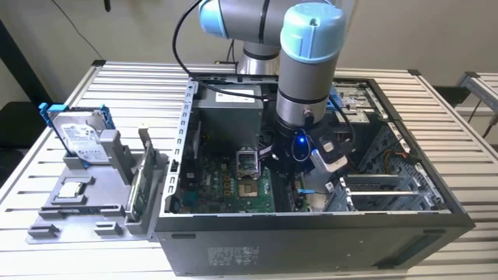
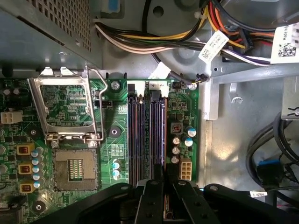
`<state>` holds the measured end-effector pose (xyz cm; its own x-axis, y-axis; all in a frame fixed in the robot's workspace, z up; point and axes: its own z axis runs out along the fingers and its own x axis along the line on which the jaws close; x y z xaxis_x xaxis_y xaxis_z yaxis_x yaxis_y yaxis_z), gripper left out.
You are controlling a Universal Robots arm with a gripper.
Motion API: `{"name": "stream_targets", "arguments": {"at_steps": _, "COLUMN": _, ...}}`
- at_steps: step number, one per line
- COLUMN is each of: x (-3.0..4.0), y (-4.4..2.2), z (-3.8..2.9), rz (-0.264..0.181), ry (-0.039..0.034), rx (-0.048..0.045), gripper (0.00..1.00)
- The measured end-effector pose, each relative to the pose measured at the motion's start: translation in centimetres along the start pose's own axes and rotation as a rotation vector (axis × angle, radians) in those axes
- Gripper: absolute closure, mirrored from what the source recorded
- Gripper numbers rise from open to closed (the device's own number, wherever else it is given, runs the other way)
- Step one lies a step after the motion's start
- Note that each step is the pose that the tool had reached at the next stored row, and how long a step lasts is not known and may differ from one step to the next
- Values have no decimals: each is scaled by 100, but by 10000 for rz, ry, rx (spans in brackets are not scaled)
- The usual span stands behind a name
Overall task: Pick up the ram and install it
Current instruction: 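Insert the ram into the slot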
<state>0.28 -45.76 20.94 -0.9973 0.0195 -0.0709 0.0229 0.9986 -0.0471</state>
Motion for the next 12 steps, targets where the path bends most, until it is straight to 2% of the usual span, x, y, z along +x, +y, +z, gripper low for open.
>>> {"name": "stream_targets", "arguments": {"at_steps": 7, "x": 0, "y": 3, "z": 7, "rz": 1, "ry": -4, "rx": -15, "gripper": 84}}
{"name": "stream_targets", "arguments": {"at_steps": 8, "x": 0, "y": 1, "z": 3, "rz": 0, "ry": -1, "rx": -6, "gripper": 78}}
{"name": "stream_targets", "arguments": {"at_steps": 9, "x": -1, "y": 0, "z": -6, "rz": 0, "ry": 2, "rx": -2, "gripper": 78}}
{"name": "stream_targets", "arguments": {"at_steps": 12, "x": -10, "y": -6, "z": -134, "rz": 2, "ry": 11, "rx": -3, "gripper": 78}}
